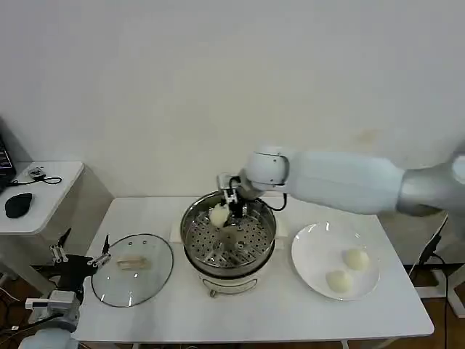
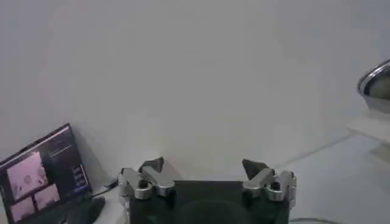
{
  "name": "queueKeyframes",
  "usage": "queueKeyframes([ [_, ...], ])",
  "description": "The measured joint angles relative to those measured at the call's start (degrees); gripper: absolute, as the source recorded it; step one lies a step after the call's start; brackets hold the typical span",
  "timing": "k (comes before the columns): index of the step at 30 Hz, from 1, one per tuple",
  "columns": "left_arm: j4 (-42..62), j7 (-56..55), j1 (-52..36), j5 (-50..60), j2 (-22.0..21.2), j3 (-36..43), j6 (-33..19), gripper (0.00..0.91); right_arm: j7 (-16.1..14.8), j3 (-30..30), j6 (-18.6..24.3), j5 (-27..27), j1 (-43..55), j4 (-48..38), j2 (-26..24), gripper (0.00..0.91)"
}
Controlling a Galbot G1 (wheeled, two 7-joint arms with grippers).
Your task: Take steamed baozi put them in steamer then cover it.
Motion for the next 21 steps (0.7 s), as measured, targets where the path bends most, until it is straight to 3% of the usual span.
queueKeyframes([
  [14, -0.3, 0.0, 0.1, -0.2, -0.1, -0.5, -0.1, 0.907, 1.0, -0.1, -2.3, 2.0, -2.6, -4.8, 6.1, 0.655],
  [16, -0.3, 0.0, 0.2, -0.2, -0.1, -0.5, -0.1, 0.907, 1.0, -0.1, -2.4, 2.0, -2.8, -5.2, 6.4, 0.856],
  [17, -0.4, 0.0, 0.3, -0.3, -0.1, -0.5, -0.1, 0.907, 1.0, -0.2, -2.5, 2.0, -2.9, -5.4, 6.6, 0.907],
  [21, -0.4, 0.0, 0.3, -0.3, -0.3, -0.5, -0.1, 0.907, 0.8, -0.3, -2.6, 1.7, -3.1, -5.7, 6.8, 0.907],
])
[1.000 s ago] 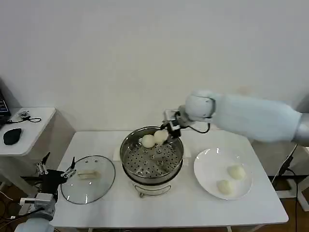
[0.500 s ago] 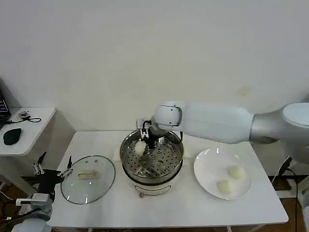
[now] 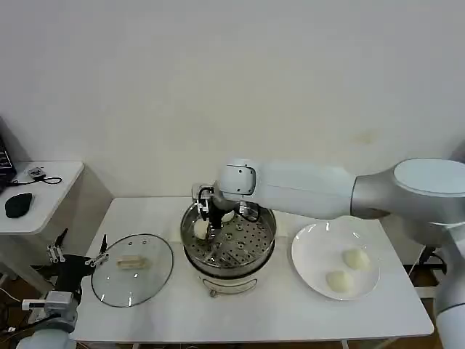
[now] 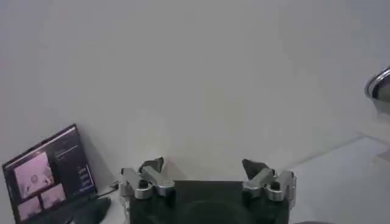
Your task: Take steamed baozi put them in steamer then cover it.
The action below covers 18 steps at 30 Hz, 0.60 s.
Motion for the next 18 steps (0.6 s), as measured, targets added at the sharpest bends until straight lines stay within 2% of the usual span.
queueKeyframes([
  [11, -0.2, 0.0, 0.1, 0.0, -0.2, 0.3, 0.0, 0.907, 0.2, 0.8, 0.2, -0.2, 1.8, 2.1, -2.1, 0.907],
  [18, -0.1, 0.0, -0.6, 0.2, 0.0, 1.2, 0.1, 0.907, -0.8, 0.3, 1.0, -1.3, 5.2, 7.5, -8.6, 0.907],
])
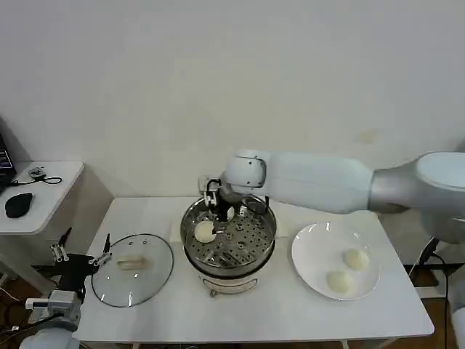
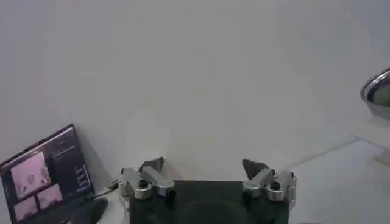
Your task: Take steamed baozi put them in steamer then cover it.
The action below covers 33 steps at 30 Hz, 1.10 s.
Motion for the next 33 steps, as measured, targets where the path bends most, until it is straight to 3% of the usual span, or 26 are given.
queueKeyframes([
  [6, 0.3, 0.0, -0.4, 0.0, 0.4, 0.9, 0.1, 0.907, -2.9, 0.1, 2.7, -4.3, 3.1, 5.7, -9.3, 0.907],
  [22, 1.5, 0.1, -1.8, 0.9, 0.3, 3.7, 0.2, 0.907, -11.9, 1.4, 13.8, -22.2, 2.2, 16.7, -37.3, 0.907],
  [28, 2.1, 0.1, -1.6, 1.0, 0.3, 4.5, 0.1, 0.907, -13.5, 3.6, 19.2, -29.5, -2.9, 18.8, -45.1, 0.907],
  [33, 2.3, 0.2, -1.1, 1.3, 0.0, 5.0, -0.1, 0.907, -13.8, 11.4, 22.4, -35.0, -13.5, 19.9, -50.5, 0.907],
])
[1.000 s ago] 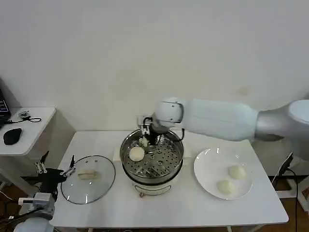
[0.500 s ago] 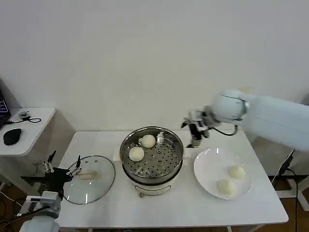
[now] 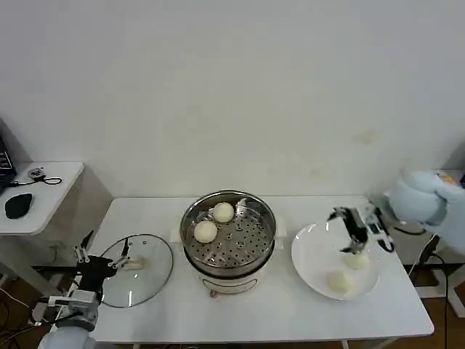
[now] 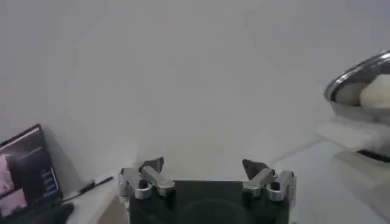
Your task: Take steamed baozi put them in steamer then cover it.
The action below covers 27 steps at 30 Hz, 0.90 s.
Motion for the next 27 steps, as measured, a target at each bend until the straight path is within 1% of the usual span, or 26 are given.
queueKeyframes([
  [4, 0.2, 0.0, 0.0, 0.4, -0.1, 0.4, 0.0, 0.907, 0.0, 10.5, 1.6, -3.9, -12.6, 0.0, -2.0, 0.907],
  [9, 0.1, 0.0, 0.3, 1.1, -0.4, 0.8, 0.0, 0.907, -0.6, 24.2, 2.7, -7.6, -28.3, -0.9, -2.3, 0.907],
  [13, -0.2, 0.0, 0.6, 1.4, -0.3, 0.8, 0.1, 0.907, -1.0, 31.3, 3.3, -9.3, -37.2, -1.9, -1.9, 0.907],
  [16, -0.1, 0.0, 0.6, 1.4, -0.3, 0.8, 0.1, 0.907, -1.1, 34.7, 3.4, -10.0, -41.0, -2.8, -1.3, 0.907],
  [19, 0.1, 0.0, 0.5, 1.5, -0.3, 0.8, 0.2, 0.907, -1.1, 36.4, 3.3, -10.5, -43.2, -3.8, -0.2, 0.907],
  [27, 0.2, 0.0, 0.8, 1.5, -0.3, 0.2, 0.2, 0.907, -1.4, 36.3, 2.3, -10.6, -43.3, -7.3, 3.4, 0.907],
])
